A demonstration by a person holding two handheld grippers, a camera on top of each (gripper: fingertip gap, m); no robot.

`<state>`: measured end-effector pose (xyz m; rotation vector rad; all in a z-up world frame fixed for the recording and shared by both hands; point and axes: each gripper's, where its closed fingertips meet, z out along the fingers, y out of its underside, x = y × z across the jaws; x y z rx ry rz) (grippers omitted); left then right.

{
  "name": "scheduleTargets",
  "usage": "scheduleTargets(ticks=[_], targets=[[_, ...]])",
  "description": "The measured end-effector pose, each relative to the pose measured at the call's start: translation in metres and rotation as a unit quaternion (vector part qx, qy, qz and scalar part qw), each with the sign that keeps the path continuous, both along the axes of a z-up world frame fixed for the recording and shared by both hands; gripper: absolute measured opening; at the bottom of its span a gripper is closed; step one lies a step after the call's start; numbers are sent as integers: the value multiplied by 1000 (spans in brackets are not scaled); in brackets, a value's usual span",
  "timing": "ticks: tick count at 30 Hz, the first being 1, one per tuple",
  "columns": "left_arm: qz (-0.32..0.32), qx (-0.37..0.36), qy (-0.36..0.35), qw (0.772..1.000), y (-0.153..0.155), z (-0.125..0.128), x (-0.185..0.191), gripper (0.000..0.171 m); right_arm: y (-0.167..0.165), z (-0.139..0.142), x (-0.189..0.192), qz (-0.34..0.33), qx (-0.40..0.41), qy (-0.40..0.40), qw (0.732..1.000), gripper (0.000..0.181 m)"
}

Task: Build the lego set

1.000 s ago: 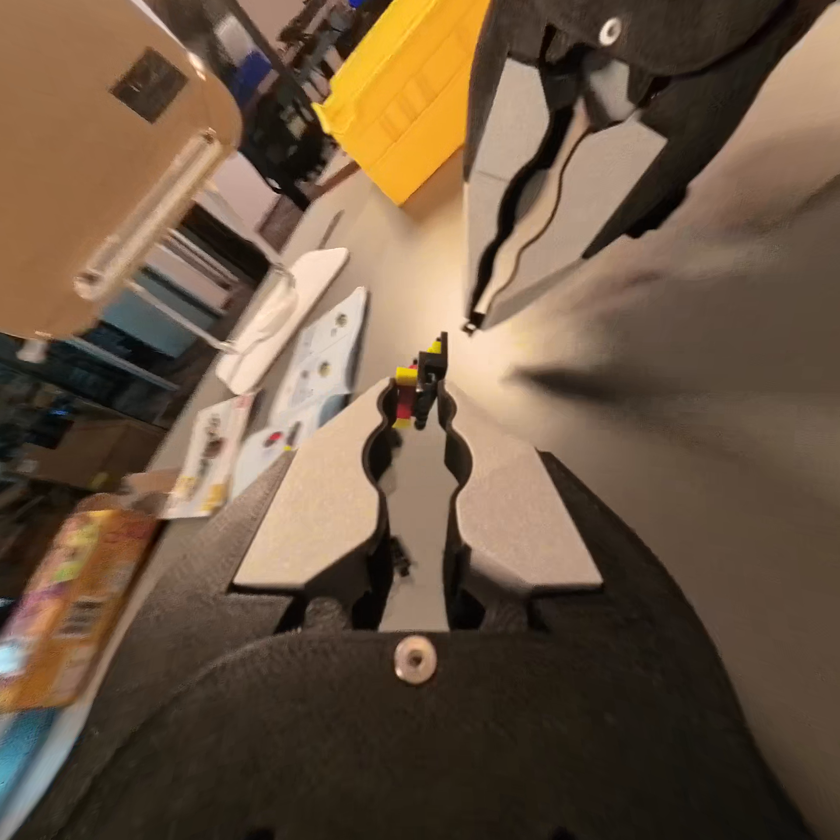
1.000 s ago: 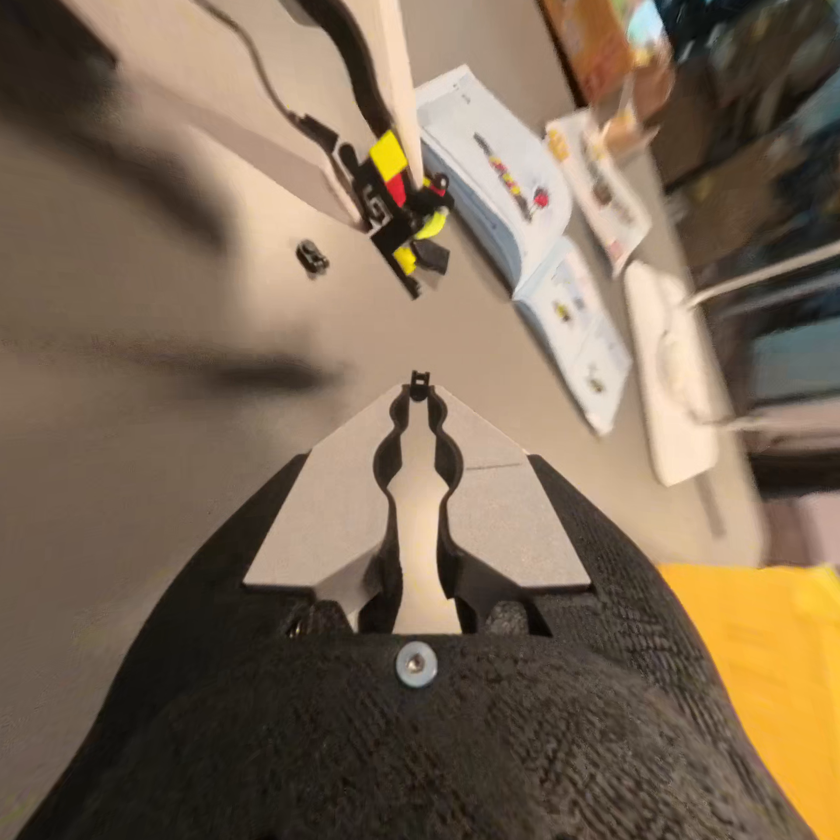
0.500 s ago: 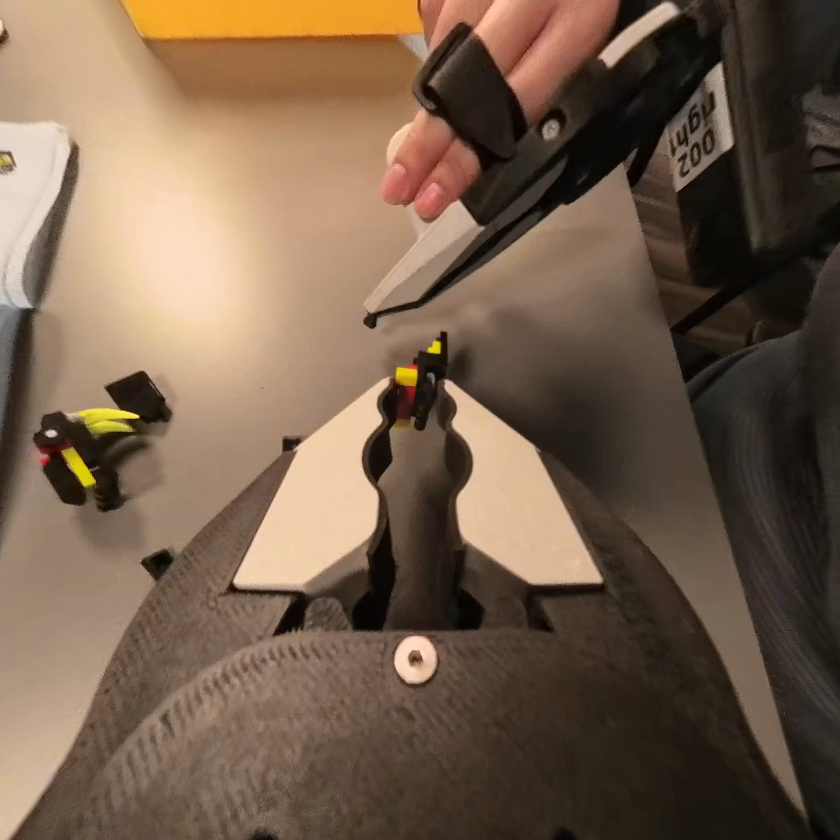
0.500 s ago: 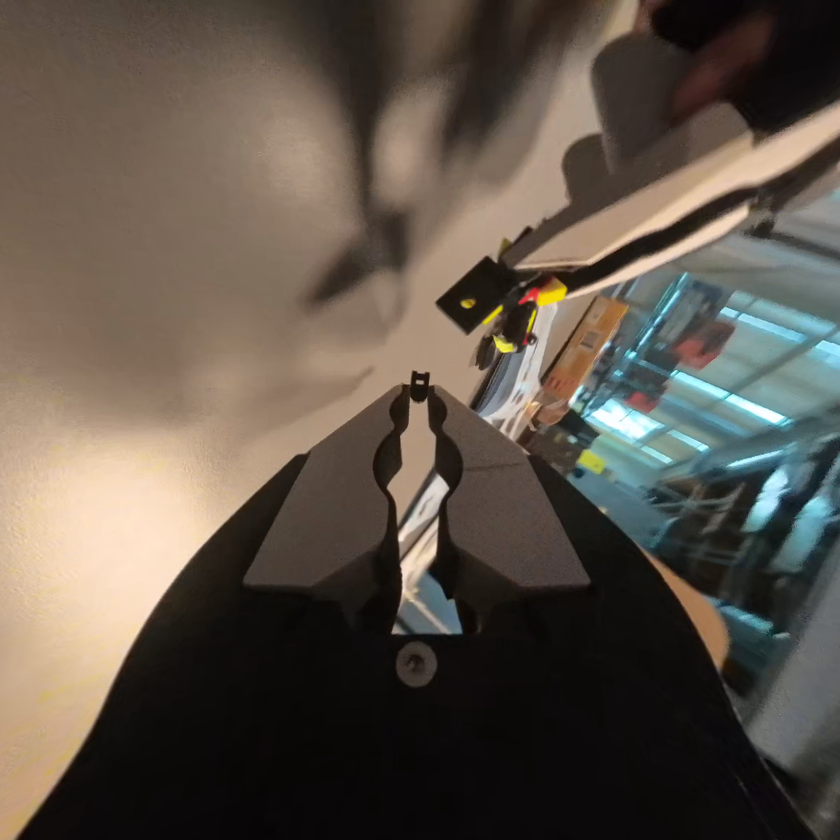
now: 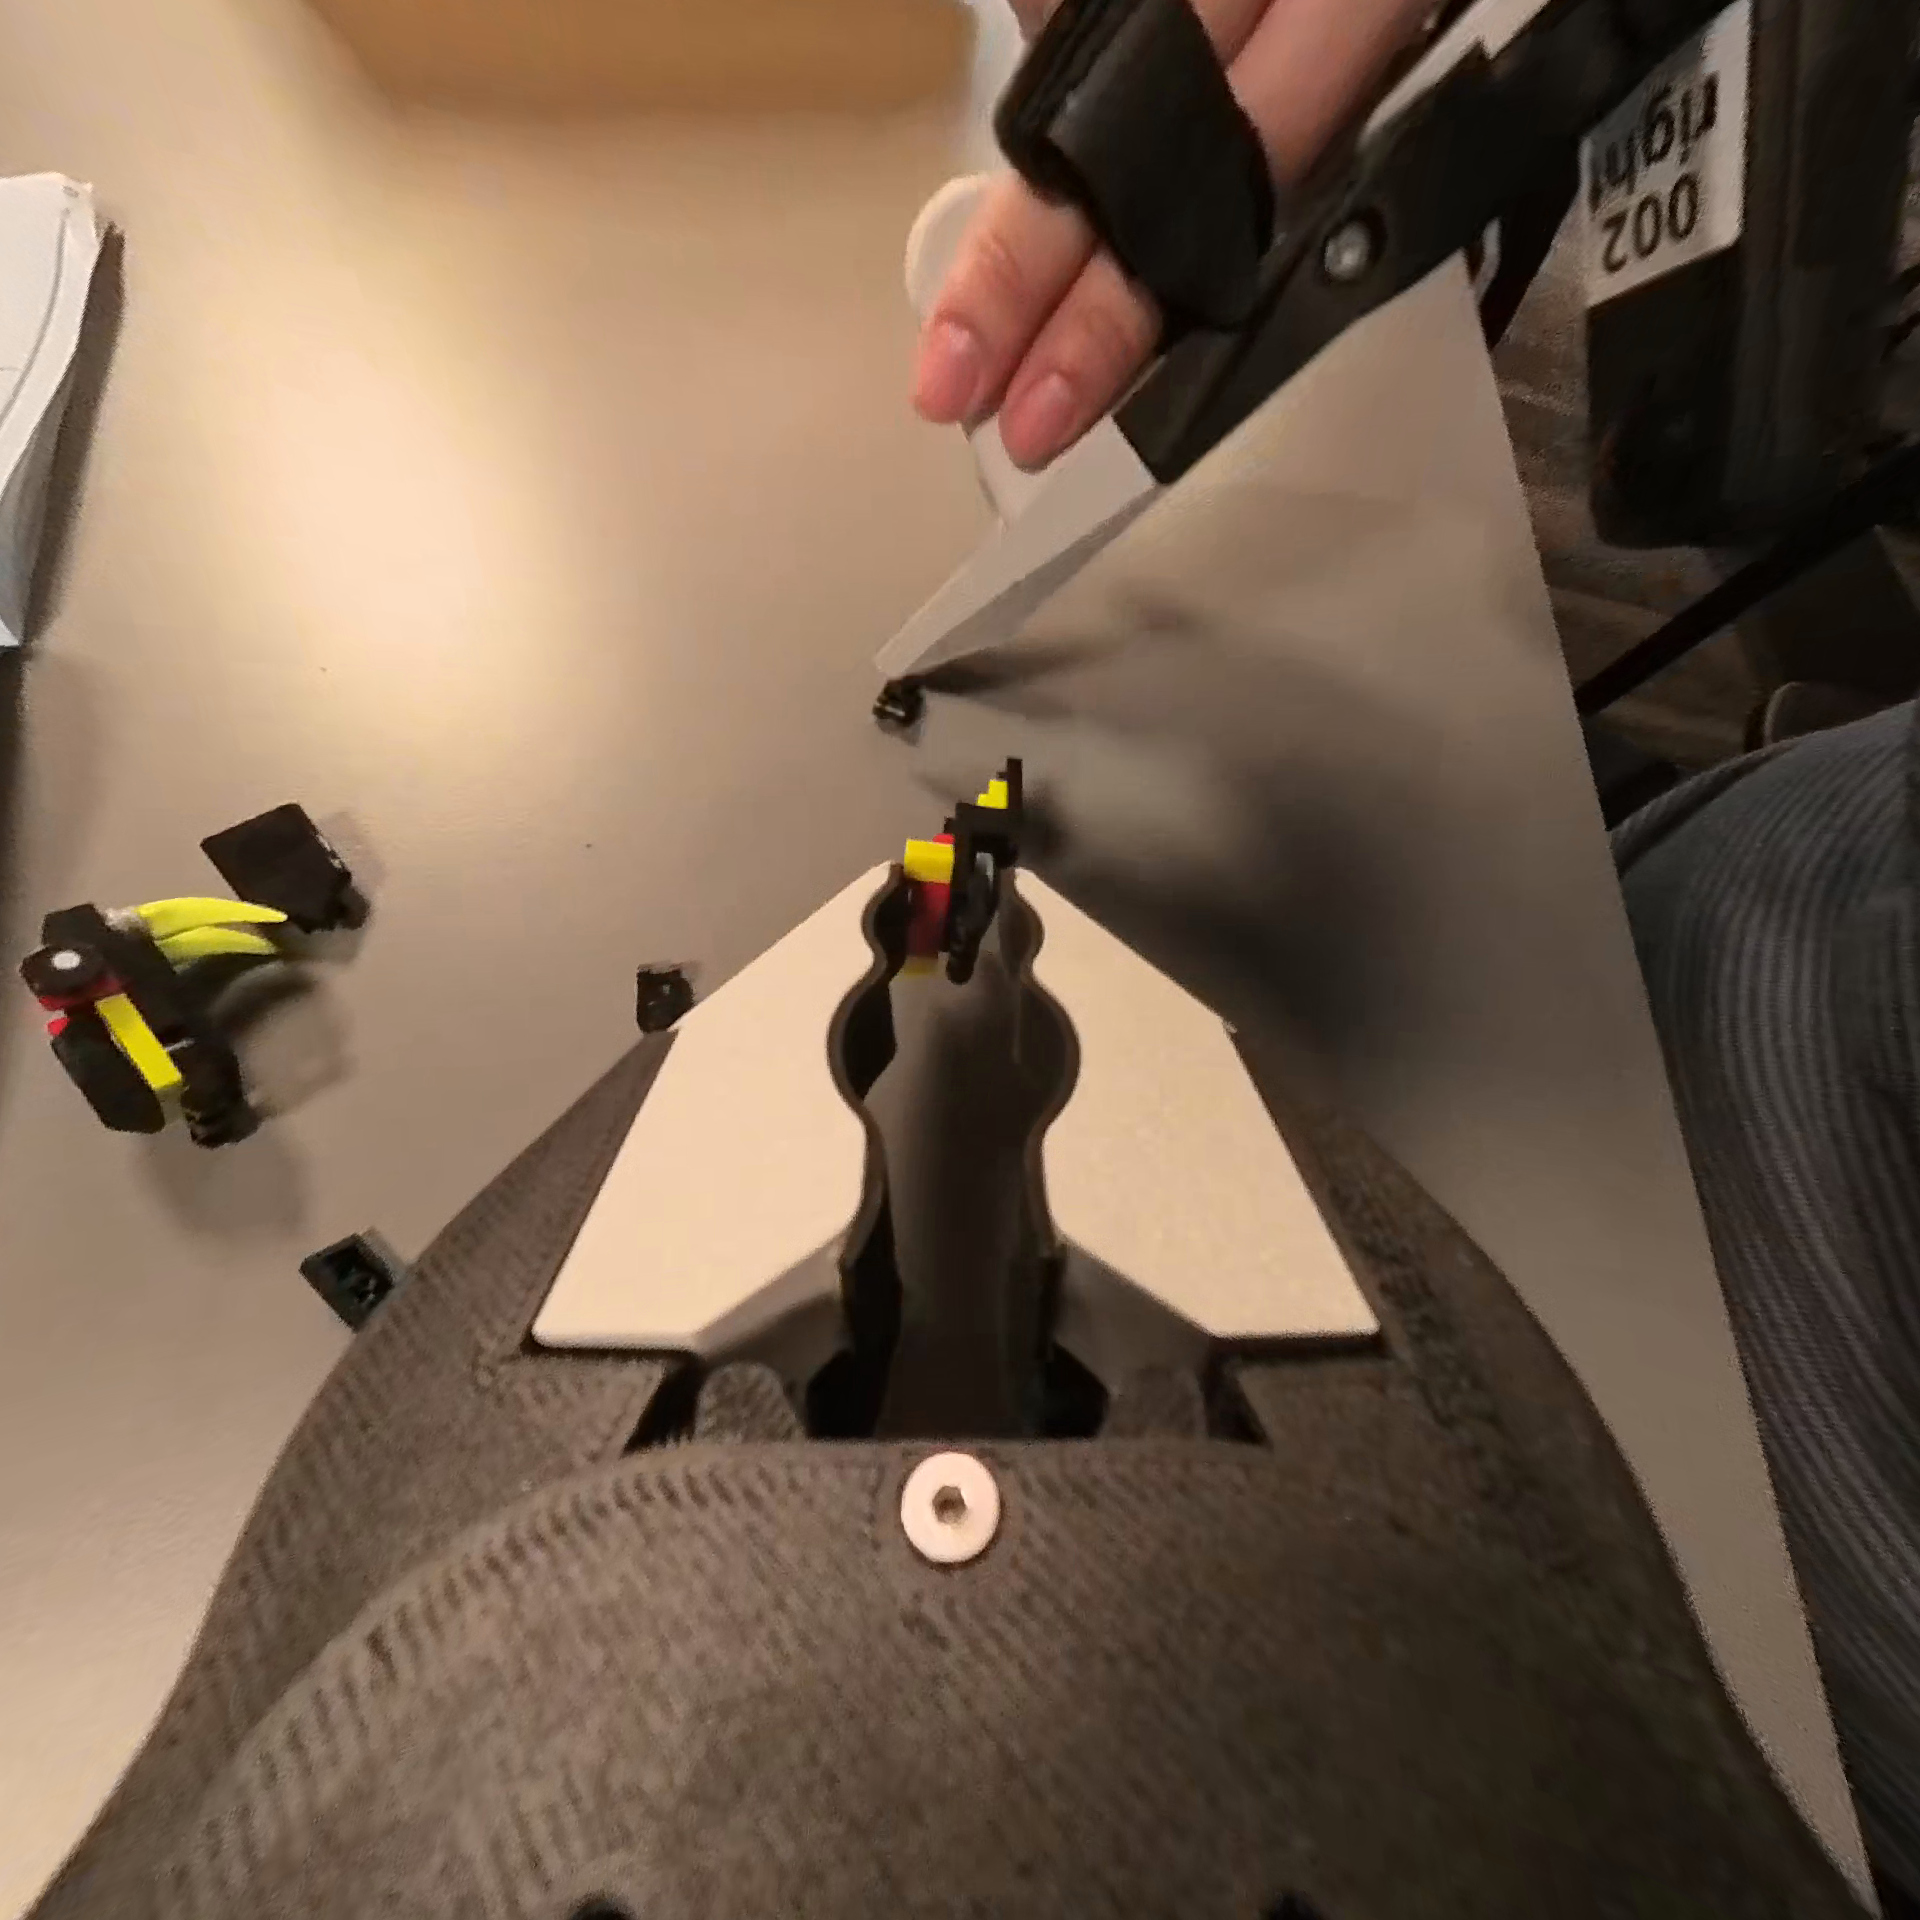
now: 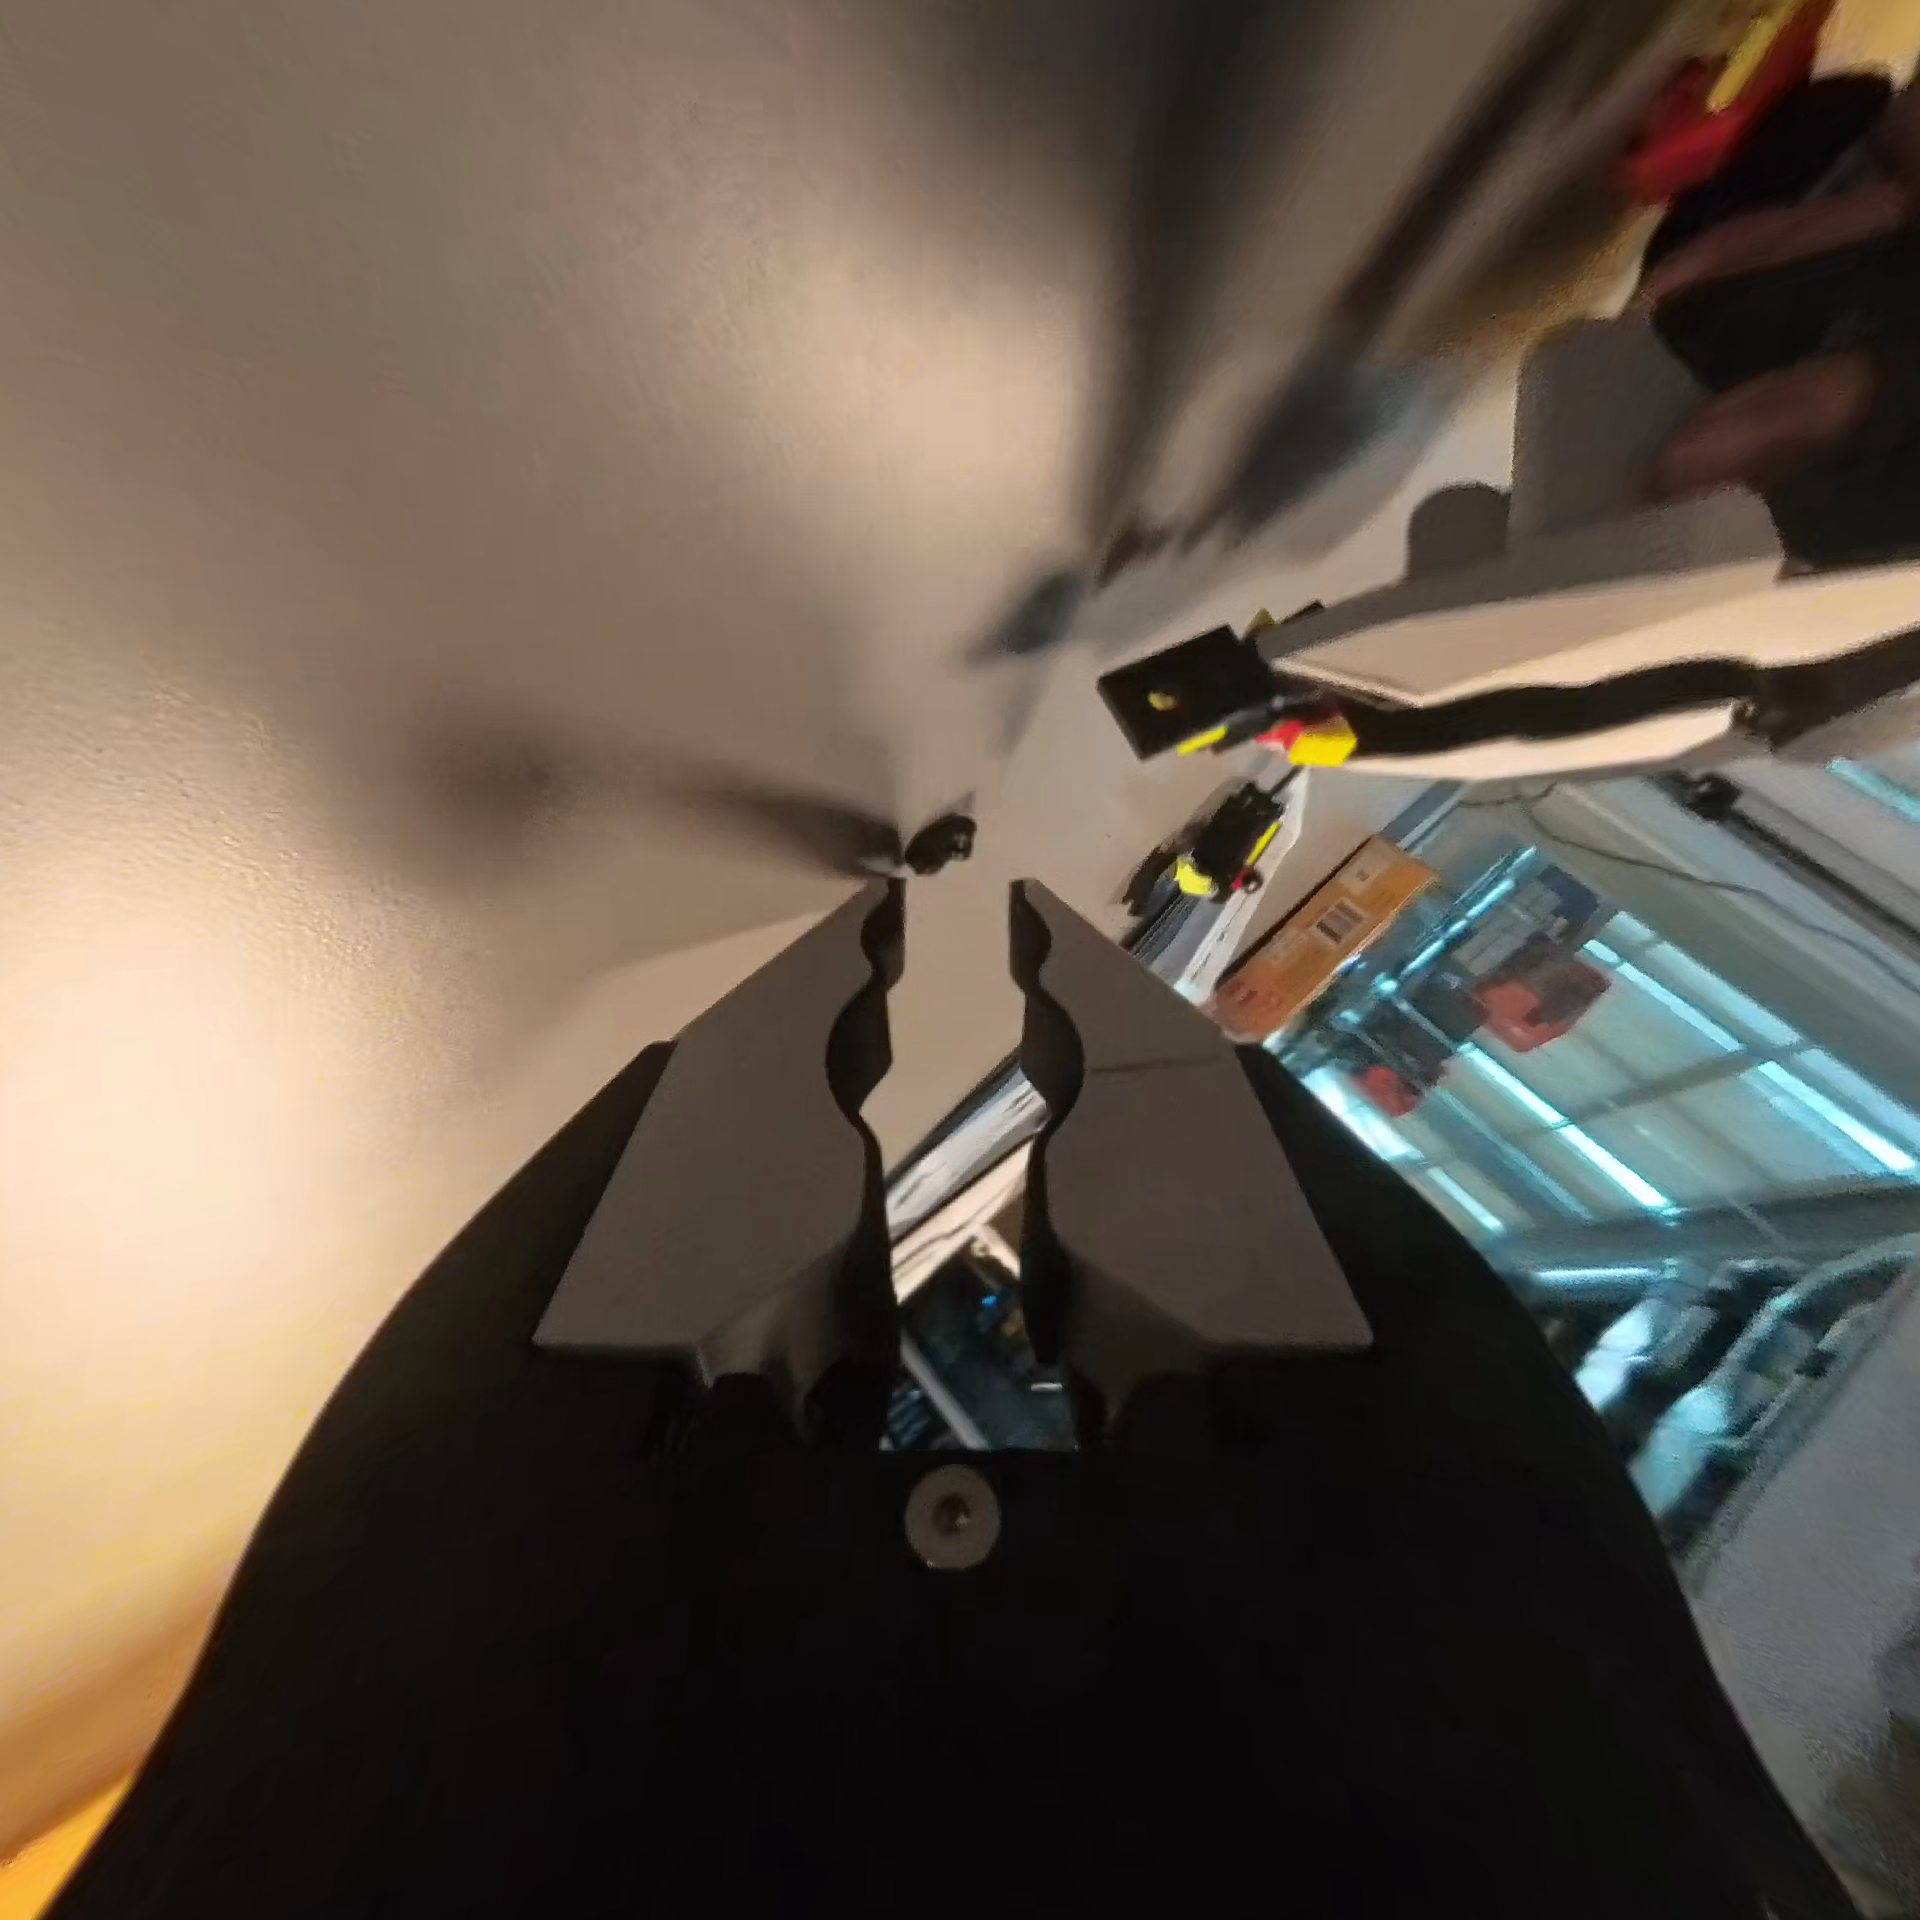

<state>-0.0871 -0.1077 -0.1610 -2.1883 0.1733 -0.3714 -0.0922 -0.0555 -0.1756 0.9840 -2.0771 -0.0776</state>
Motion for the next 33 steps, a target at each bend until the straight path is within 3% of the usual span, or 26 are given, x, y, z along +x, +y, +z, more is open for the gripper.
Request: scheduleTargets(ticks=[4, 7, 9, 11, 13, 18, 23, 27, 29, 33], targets=[[-7, 0, 7, 1000, 1, -2, 3, 16, 10, 3, 2, -63, -56, -25, 996, 26], [-14, -2, 16, 1000, 1, -4, 5, 16, 15, 8, 2, -149, -154, -65, 975, 26], [-16, -3, 33, 999, 1, -6, 4, 16, 12, 8, 6, -229, -248, -137, 931, 18], [-19, 3, 64, 998, 2, -8, 3, 16, 3, 5, 13, -308, -334, -236, 859, 20], [-24, 16, 97, 995, 4, -8, 1, 16, -4, 4, 14, -340, -386, -294, 806, 20], [-44, 44, 170, 984, 3, -7, 0, 16, -3, -4, 5, -375, -409, -346, 756, 18], [-52, 59, 213, 974, 3, -7, -2, 16, -6, -6, 5, -395, -408, -413, 711, 4], [-50, 61, 307, 949, 3, -11, -13, 16, -7, 1, 2, -416, -431, -462, 654, 4], [-46, 63, 337, 938, 4, -11, -16, 24, -7, 5, 3, -425, -442, -495, 615, 4], [-60, 94, 332, 937, 4, 2, -7, 51, -7, 12, 10, -430, -444, -565, 546, 4]])
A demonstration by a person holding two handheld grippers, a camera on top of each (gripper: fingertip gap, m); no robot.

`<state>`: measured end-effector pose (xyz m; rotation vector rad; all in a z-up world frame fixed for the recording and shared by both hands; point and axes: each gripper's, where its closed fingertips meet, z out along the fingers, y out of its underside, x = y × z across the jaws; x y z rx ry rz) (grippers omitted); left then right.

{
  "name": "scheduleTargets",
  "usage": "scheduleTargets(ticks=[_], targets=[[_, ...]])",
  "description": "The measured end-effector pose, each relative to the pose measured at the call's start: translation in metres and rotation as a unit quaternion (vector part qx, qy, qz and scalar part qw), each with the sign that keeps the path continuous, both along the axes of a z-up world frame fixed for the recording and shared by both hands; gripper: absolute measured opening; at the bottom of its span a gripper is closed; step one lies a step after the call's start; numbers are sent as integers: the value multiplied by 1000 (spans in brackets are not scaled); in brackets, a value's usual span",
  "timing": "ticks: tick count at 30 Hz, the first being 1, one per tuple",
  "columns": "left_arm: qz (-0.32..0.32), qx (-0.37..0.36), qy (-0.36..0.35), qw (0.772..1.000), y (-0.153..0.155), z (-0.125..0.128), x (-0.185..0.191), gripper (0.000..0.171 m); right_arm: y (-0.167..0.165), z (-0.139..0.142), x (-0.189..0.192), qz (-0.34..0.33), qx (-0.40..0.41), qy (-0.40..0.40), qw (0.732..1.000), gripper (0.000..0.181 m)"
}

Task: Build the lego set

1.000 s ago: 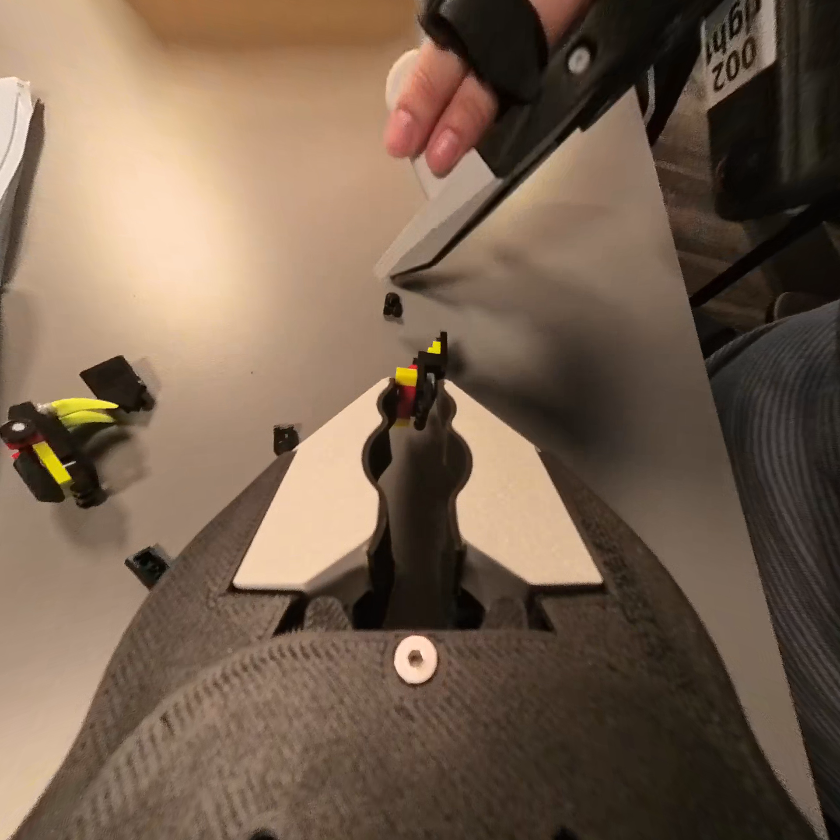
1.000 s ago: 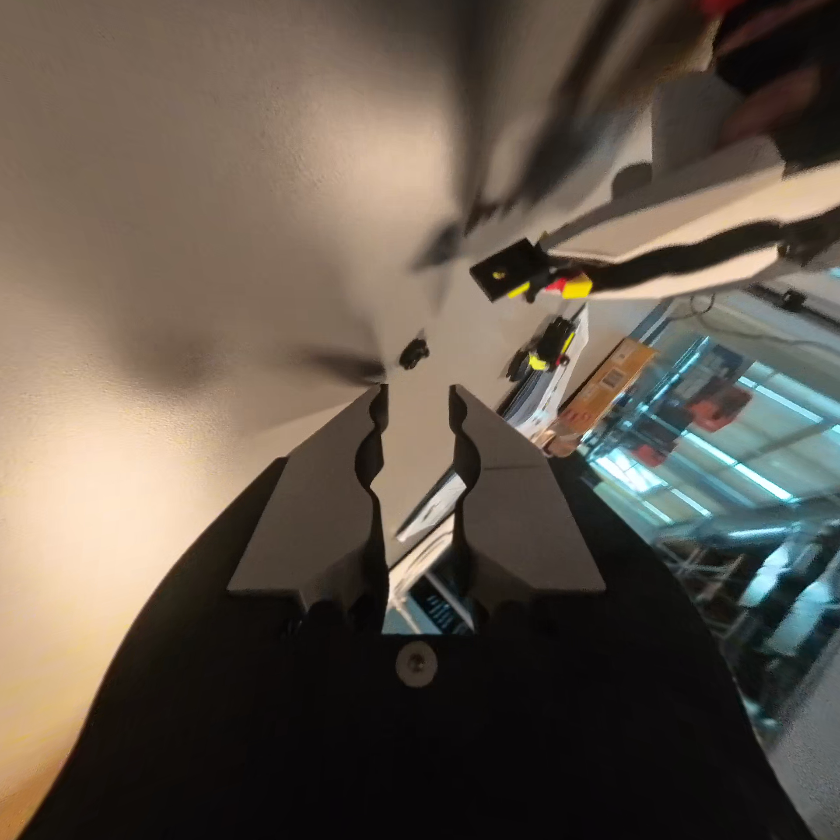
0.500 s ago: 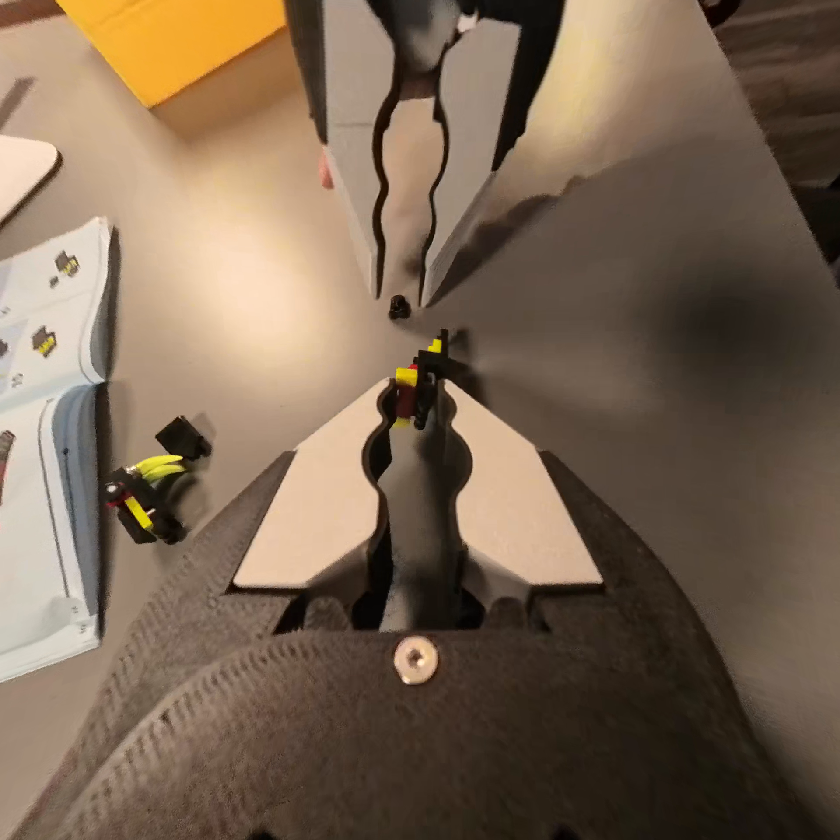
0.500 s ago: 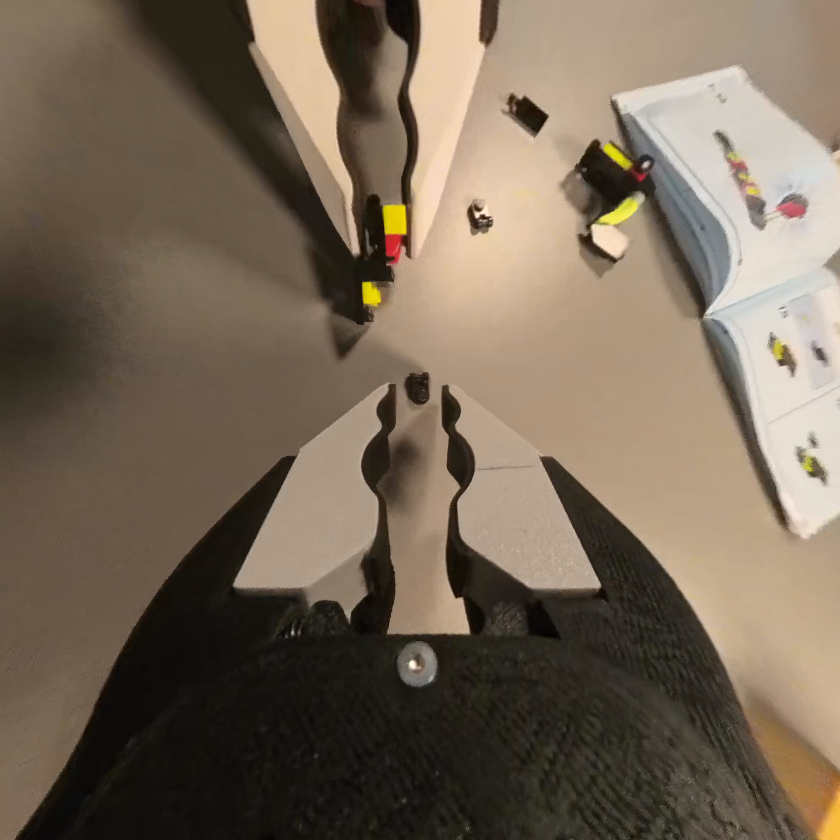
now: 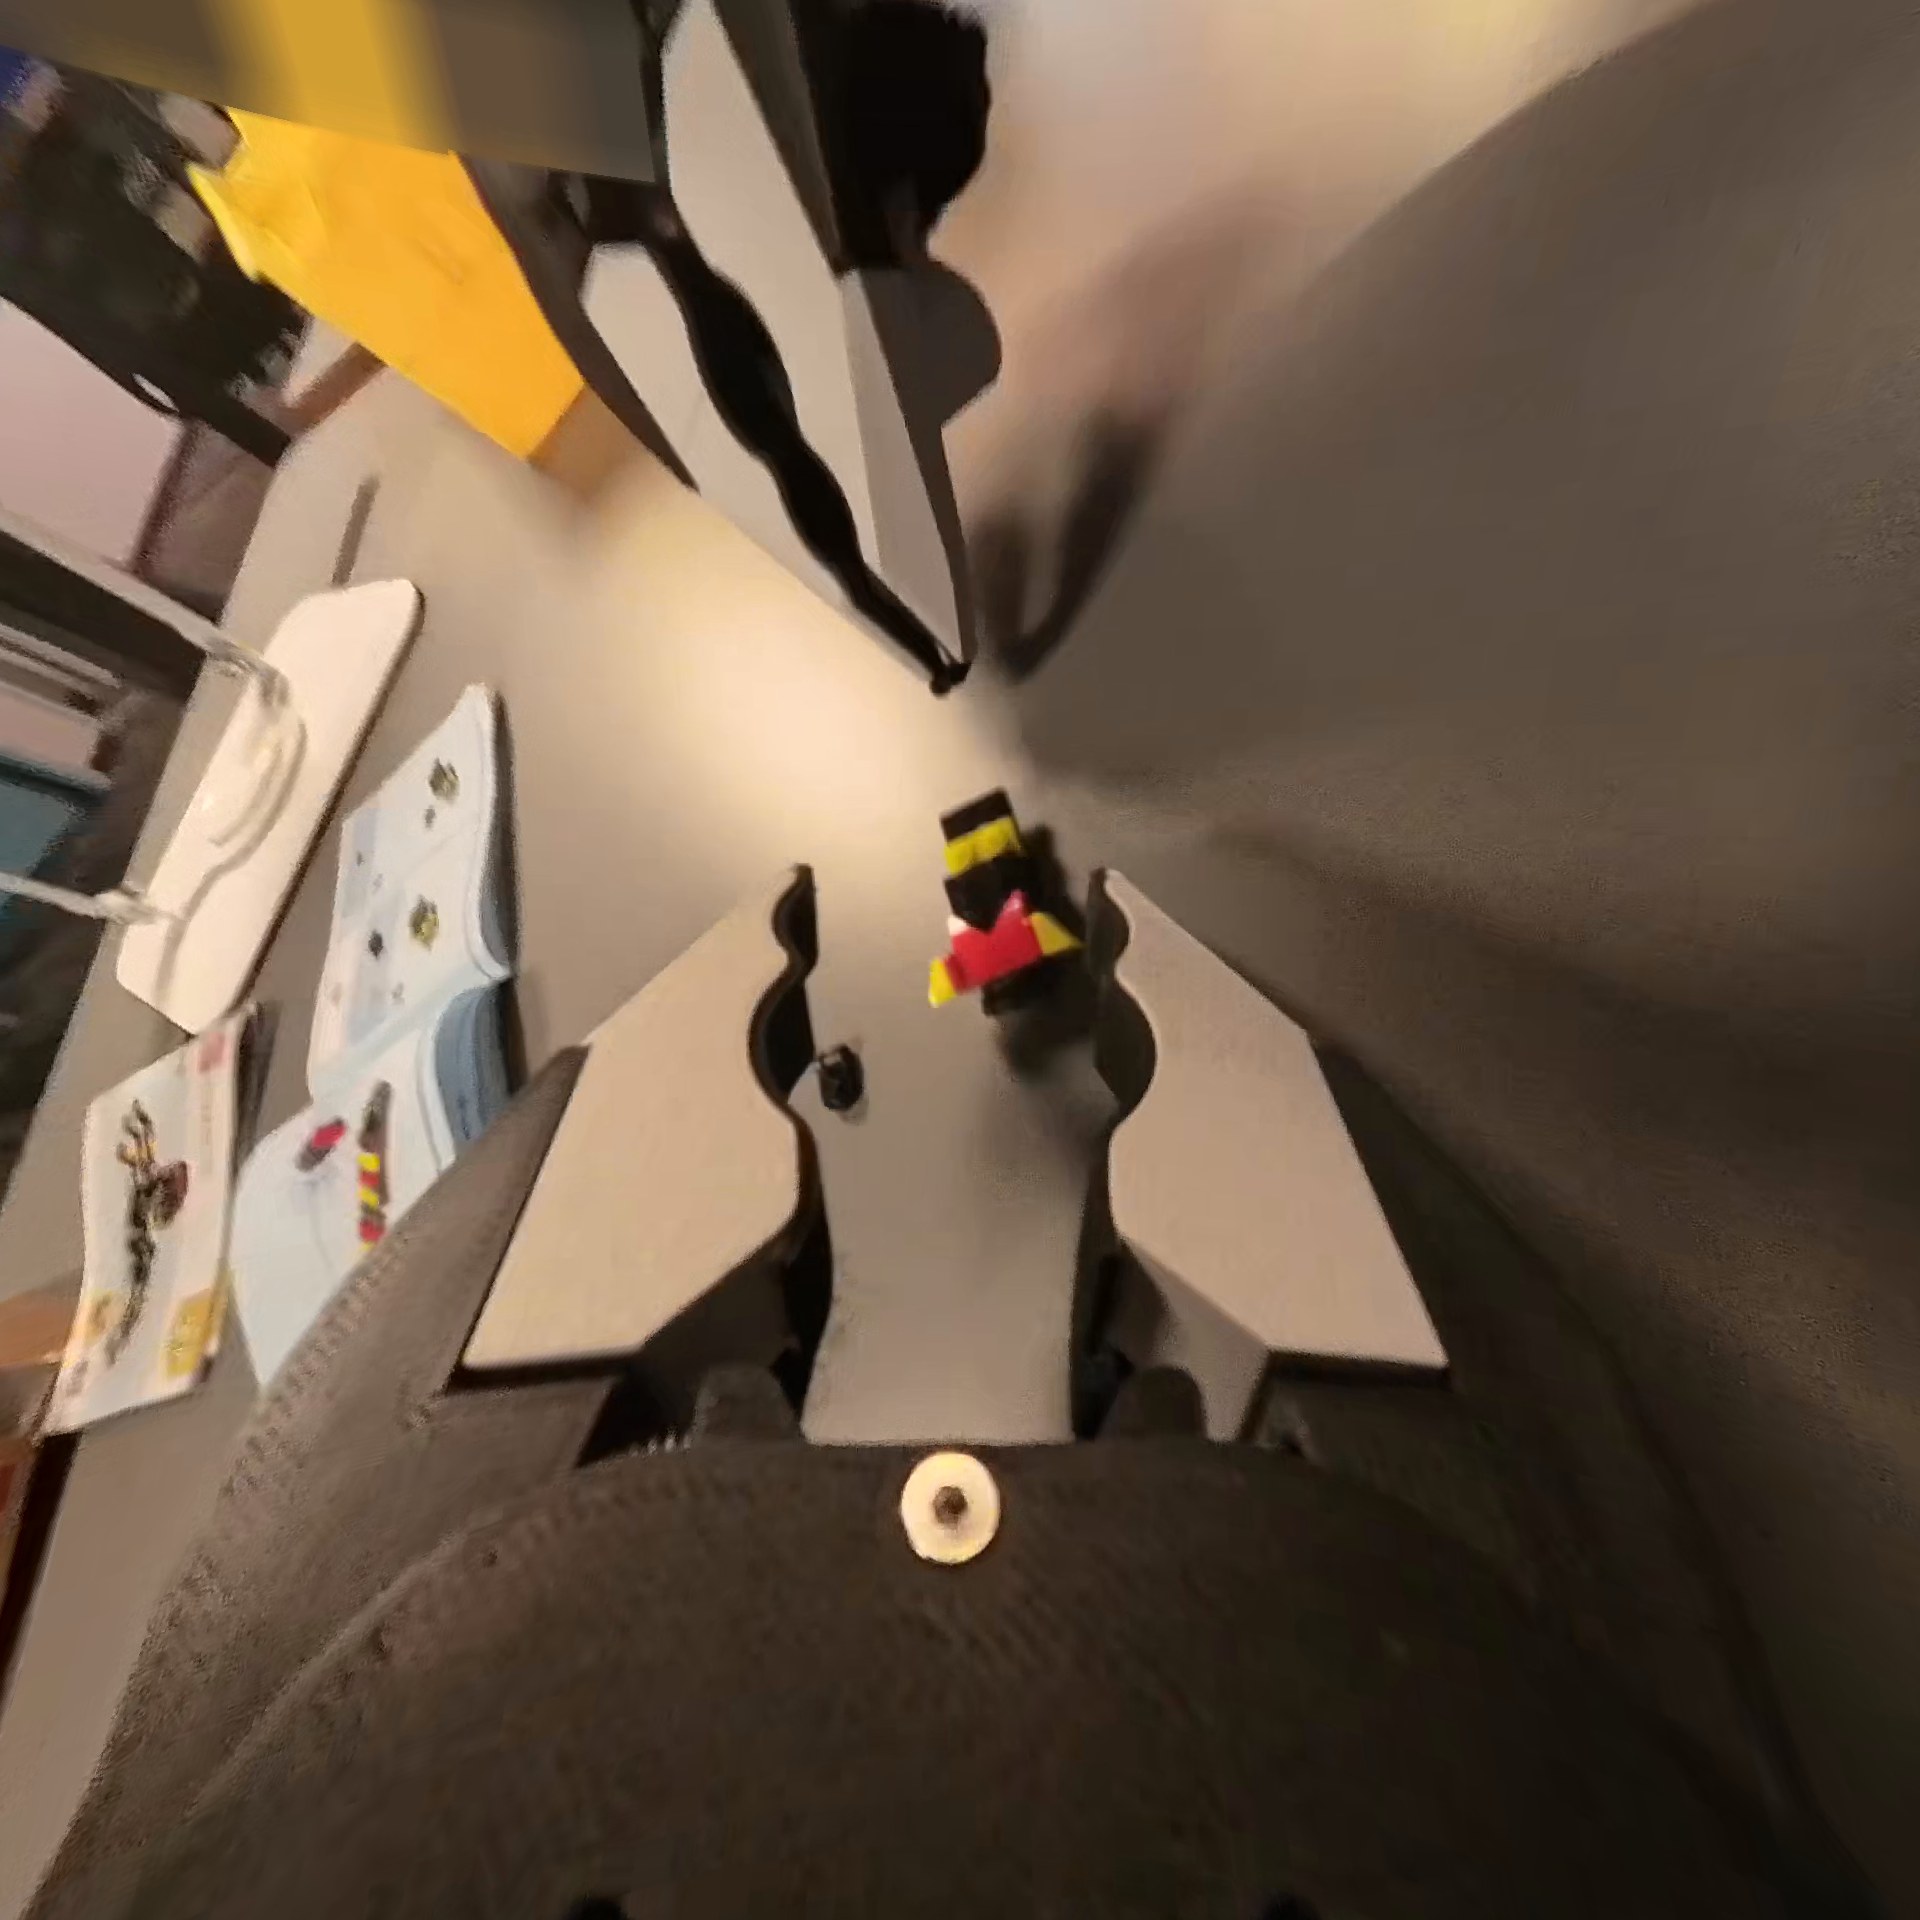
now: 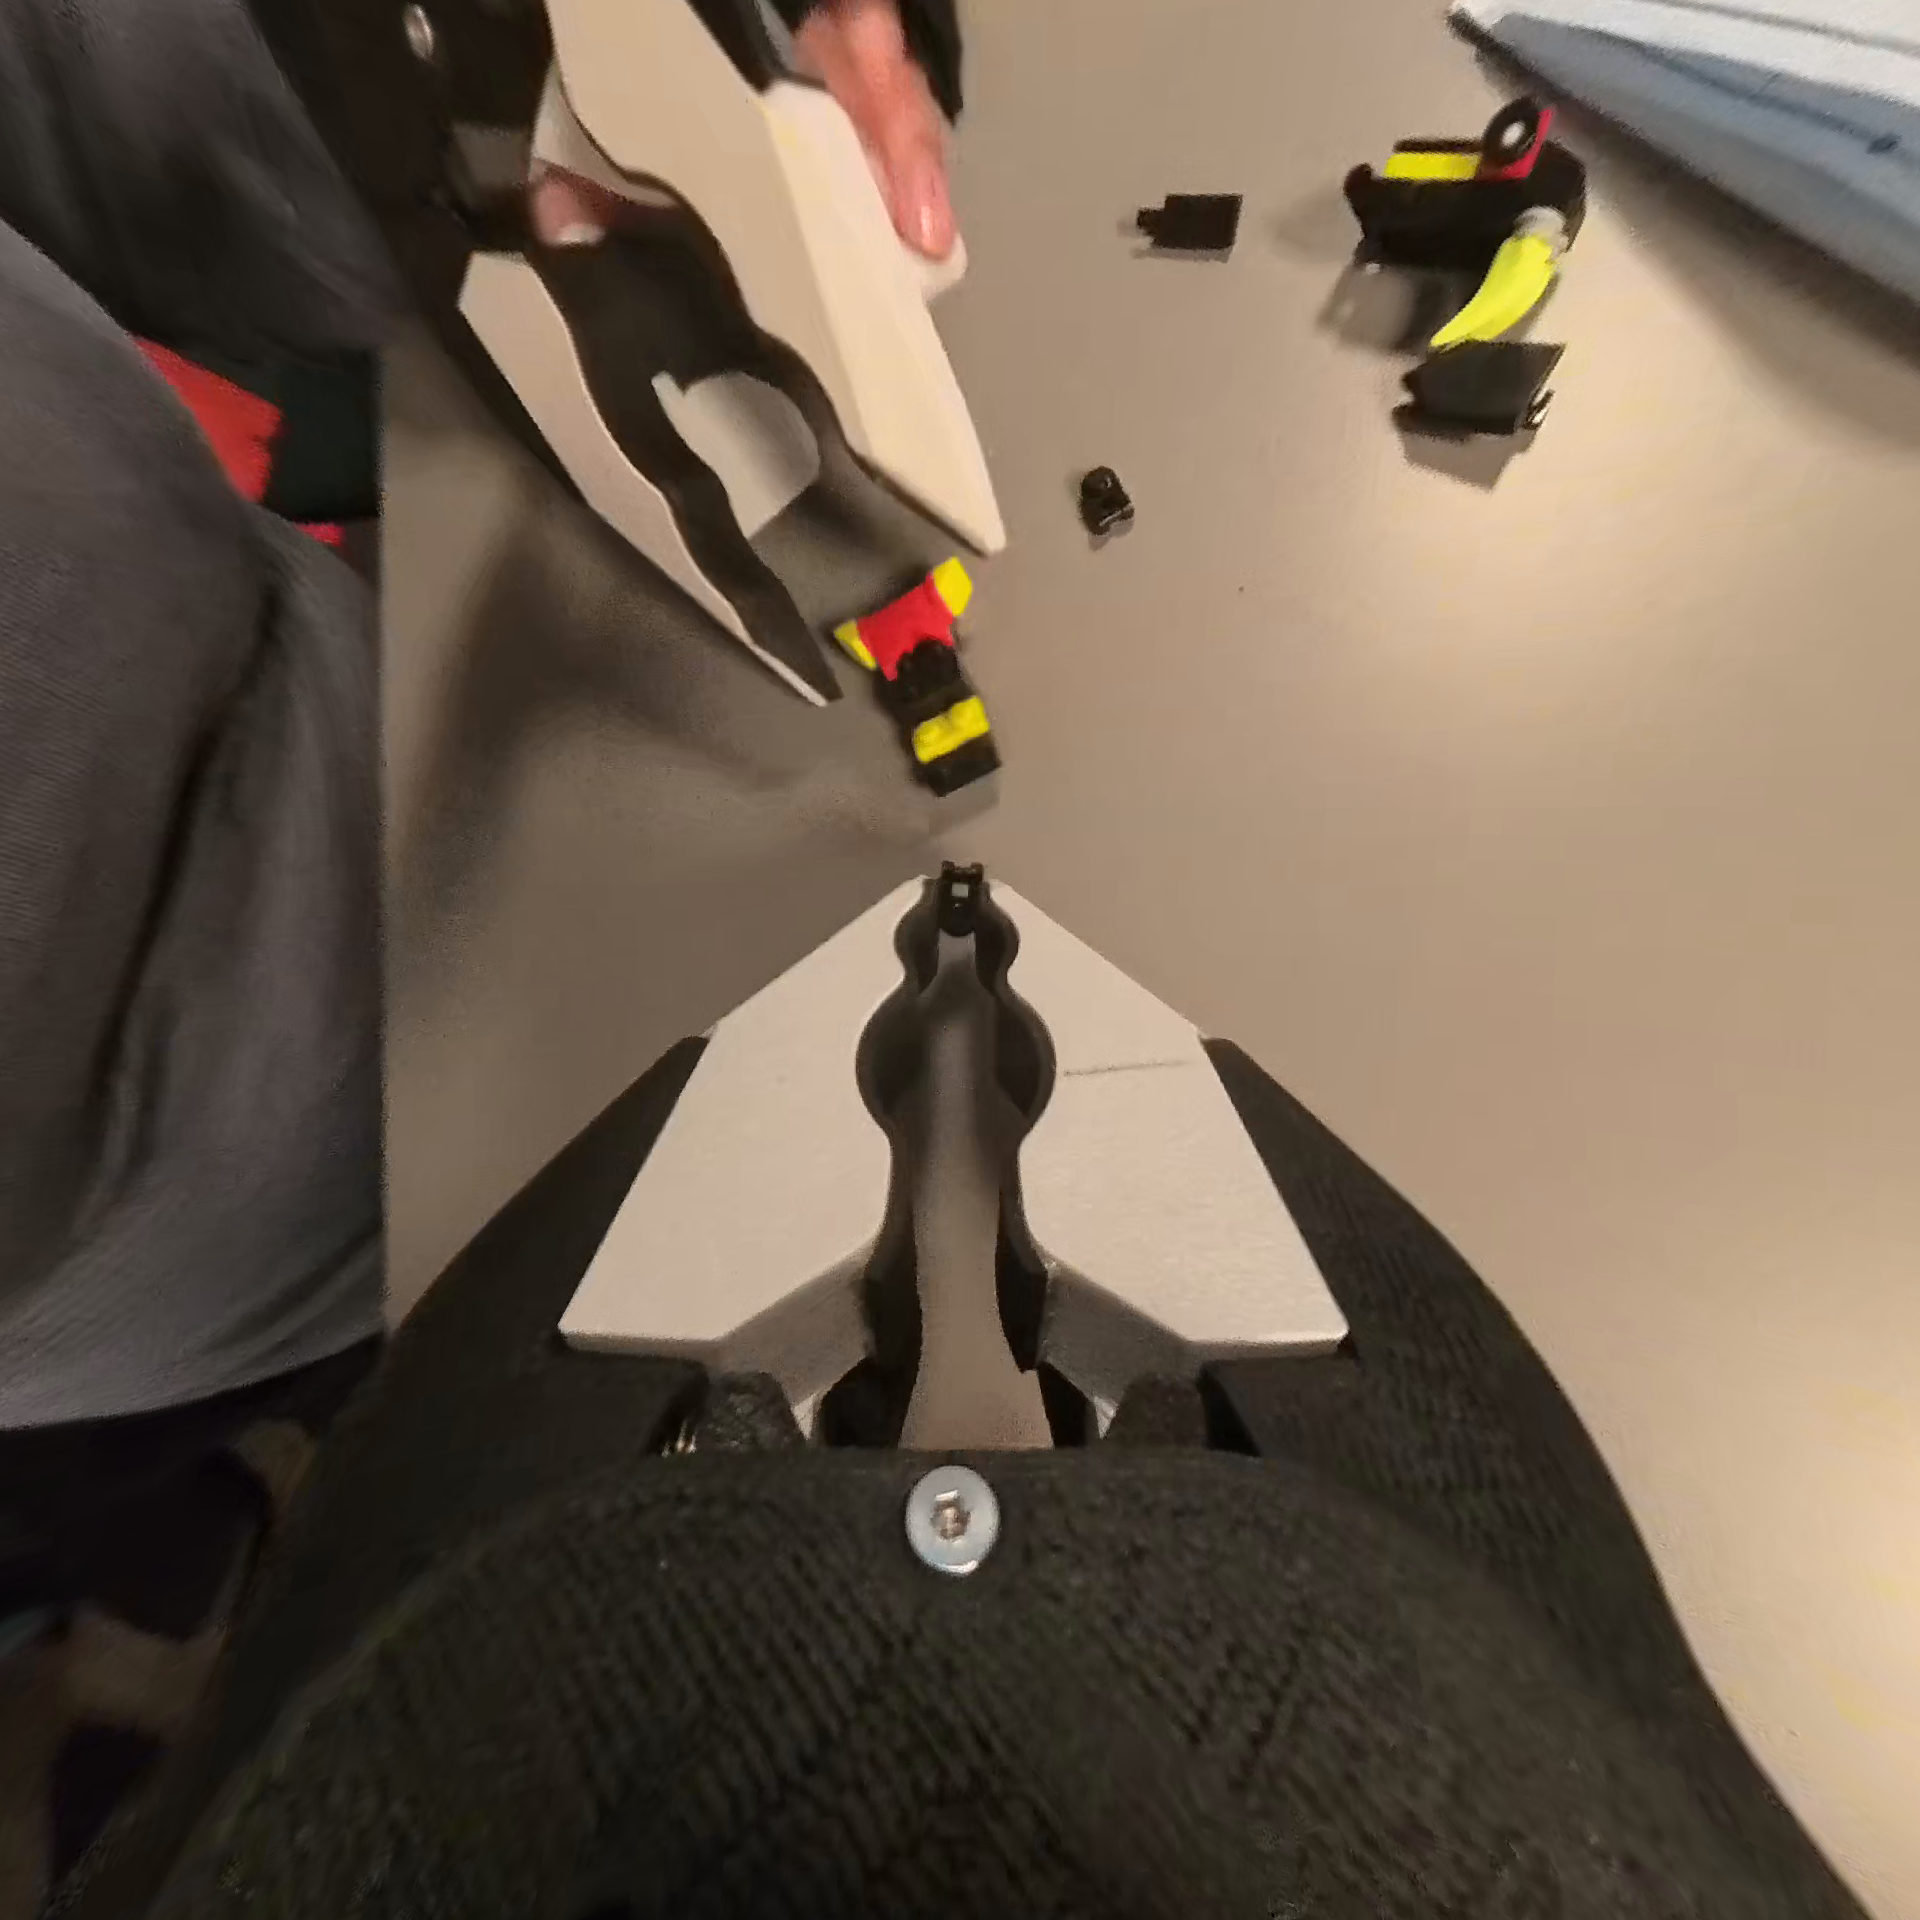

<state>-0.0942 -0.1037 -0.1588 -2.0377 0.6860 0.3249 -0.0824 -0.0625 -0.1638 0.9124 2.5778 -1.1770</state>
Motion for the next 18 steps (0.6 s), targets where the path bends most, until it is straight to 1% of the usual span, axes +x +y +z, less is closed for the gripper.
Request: scheduleTargets(ticks=[3, 4, 7, 9, 11, 17, 18], targets=[[-33, 68, -11, 997, 7, 30, 17, 45, -5, 11, 7, 6, -45, -39, 998, 4], [-39, 82, -10, 996, 10, 36, 22, 41, -8, 15, 10, 10, -60, -48, 997, 4], [-43, 69, 39, 996, 20, 30, 27, 35, -16, 24, 18, 27, -88, -64, 994, 4], [-51, 70, 62, 994, 23, 25, 31, 26, -19, 28, 22, 33, -97, -70, 992, 4], [-62, 78, 65, 993, 24, 26, 36, 17, -20, 30, 24, 34, -104, -73, 991, 4], [-76, 84, 61, 992, 27, 27, 43, 15, -22, 33, 27, 35, -113, -75, 990, 5], [-77, 84, 62, 992, 28, 27, 43, 12, -22, 33, 27, 36, -116, -75, 990, 4]])
